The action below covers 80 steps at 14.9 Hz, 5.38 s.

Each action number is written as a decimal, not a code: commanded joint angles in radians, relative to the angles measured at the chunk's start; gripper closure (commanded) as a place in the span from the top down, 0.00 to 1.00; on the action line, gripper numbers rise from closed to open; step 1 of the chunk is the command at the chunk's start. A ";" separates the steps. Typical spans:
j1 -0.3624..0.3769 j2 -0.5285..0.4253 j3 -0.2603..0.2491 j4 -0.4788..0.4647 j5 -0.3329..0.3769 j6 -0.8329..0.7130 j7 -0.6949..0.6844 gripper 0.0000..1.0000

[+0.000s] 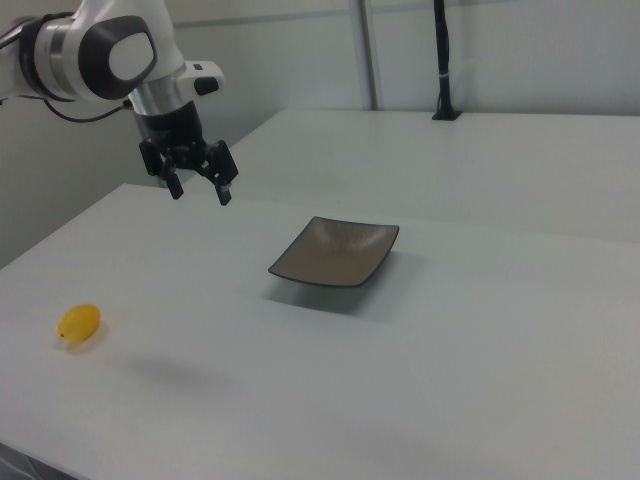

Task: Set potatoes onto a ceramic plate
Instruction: 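Move the open gripper across the table toward the yellow potato, then lower the gripper over the yellow potato and close on it, then lift the grasped yellow potato up off the table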

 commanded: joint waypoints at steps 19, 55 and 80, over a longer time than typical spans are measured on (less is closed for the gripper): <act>0.107 -0.025 -0.003 -0.010 0.021 -0.123 0.116 1.00; 0.529 0.287 0.109 -0.205 -0.068 0.410 0.670 1.00; 0.466 0.342 0.132 -0.211 -0.138 0.518 0.655 0.00</act>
